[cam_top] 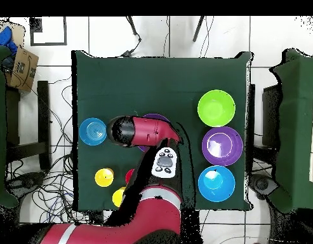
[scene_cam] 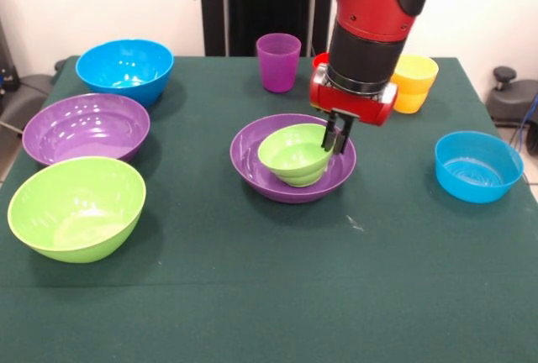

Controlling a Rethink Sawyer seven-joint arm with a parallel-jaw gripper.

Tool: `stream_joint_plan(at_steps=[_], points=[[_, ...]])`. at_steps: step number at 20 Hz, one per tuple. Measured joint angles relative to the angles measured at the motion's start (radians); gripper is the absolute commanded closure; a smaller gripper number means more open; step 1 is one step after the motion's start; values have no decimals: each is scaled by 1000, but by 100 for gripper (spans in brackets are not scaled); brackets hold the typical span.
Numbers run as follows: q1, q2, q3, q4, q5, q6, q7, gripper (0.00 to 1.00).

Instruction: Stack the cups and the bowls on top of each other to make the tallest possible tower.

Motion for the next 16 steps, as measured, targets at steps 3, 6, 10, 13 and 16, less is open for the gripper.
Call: stream_joint_plan(at_steps=[3, 6, 10, 13, 16], points=[[0, 1, -6, 0, 0, 0, 0, 100], [0, 1, -11, -1, 0, 0, 0, 100], [0, 1, -12, -2, 0, 0, 0, 100], [0, 1, -14, -4, 0, 0, 0, 100], [0, 1, -16, -7, 0, 0, 0, 100]])
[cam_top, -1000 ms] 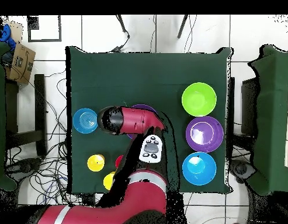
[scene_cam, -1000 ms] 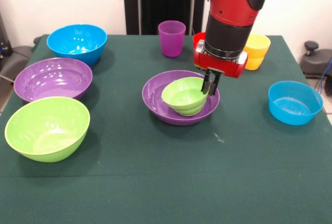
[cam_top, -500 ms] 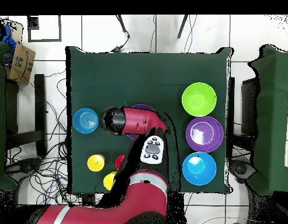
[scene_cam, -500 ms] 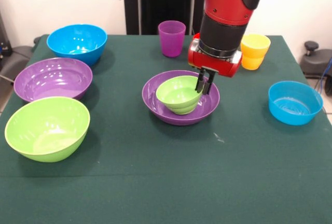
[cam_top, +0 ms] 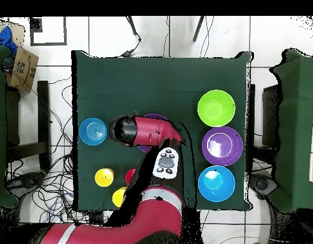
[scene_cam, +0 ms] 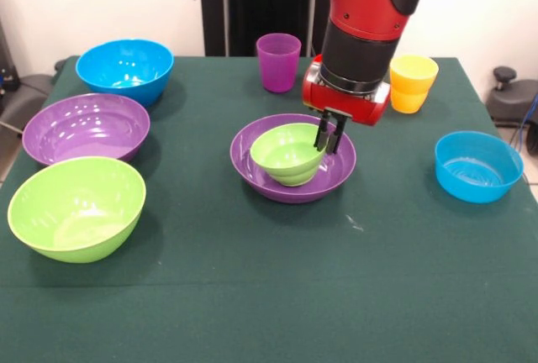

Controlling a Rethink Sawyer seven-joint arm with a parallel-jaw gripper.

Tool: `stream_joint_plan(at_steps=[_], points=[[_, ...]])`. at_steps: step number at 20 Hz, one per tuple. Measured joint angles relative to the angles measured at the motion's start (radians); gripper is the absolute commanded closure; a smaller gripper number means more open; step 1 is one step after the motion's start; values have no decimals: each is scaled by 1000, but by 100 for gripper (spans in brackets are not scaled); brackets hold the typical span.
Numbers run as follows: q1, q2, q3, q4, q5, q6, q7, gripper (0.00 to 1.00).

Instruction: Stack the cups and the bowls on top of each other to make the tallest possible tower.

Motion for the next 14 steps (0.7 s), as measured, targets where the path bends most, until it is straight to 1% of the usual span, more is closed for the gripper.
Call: stream_joint_plan(at_steps=[14], points=[[0, 0, -2, -8, 0, 0, 0, 100]])
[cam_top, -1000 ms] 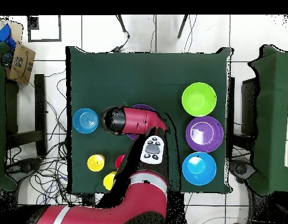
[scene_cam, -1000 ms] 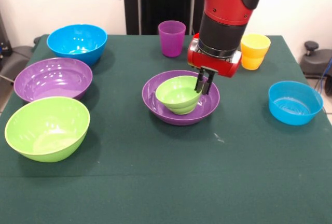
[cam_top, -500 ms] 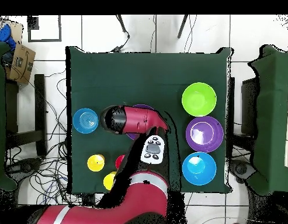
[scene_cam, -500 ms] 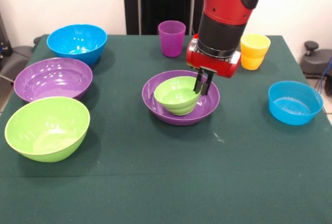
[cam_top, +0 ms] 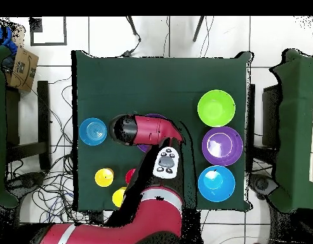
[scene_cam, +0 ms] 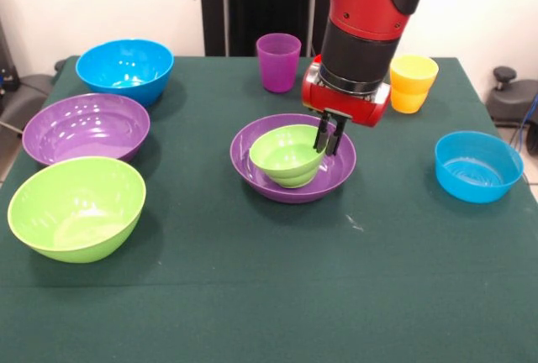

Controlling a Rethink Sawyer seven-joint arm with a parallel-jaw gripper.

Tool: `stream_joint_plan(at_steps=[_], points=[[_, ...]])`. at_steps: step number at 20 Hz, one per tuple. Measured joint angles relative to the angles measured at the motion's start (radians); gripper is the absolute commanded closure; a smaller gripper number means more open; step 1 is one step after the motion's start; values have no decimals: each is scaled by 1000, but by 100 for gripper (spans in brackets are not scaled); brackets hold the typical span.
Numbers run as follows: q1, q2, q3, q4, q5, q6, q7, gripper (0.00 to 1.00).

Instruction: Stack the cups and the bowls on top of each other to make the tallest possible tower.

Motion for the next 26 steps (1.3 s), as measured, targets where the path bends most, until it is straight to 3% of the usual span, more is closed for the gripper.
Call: stream_joint_plan(at_steps=[4, 5, 26], points=[[0, 0, 0, 0, 0, 0, 0, 100], [0, 0, 0, 0, 0, 0, 0, 0], [2, 0, -5, -6, 0, 16, 0, 0]])
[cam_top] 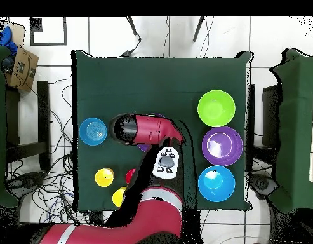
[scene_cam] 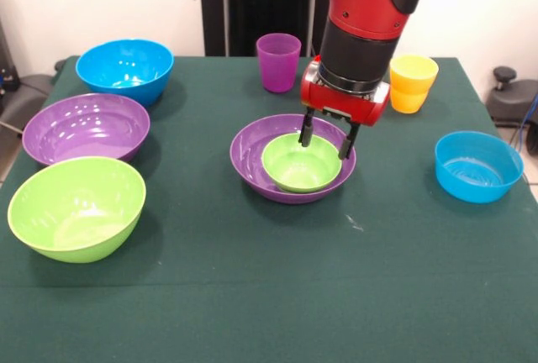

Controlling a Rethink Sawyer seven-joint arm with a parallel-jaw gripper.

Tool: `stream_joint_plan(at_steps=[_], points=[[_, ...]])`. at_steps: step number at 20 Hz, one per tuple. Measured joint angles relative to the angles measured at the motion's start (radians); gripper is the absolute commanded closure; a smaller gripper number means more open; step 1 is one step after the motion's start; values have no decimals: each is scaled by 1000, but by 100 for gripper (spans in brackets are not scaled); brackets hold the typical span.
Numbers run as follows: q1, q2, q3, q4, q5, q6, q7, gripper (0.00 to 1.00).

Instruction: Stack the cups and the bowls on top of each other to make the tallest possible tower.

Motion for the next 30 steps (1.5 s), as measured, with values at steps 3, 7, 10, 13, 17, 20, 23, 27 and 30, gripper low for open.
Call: stream_joint_plan(at_steps=[3, 7, 10, 13, 17, 20, 23, 27, 30], points=[[0, 0, 0, 0, 0, 0, 0, 0], [0, 0, 0, 0, 0, 3, 0, 0], [0, 0, 0, 0, 0, 3, 0, 0], [0, 0, 0, 0, 0, 6, 0, 0], [0, 0, 0, -1, 0, 16, 0, 0], [0, -3, 0, 0, 0, 38, 0, 0], [-1, -13, 3, 0, 0, 75, 0, 0], [-5, -39, 8, 0, 0, 110, 0, 0], [-7, -61, 10, 0, 0, 118, 0, 0]])
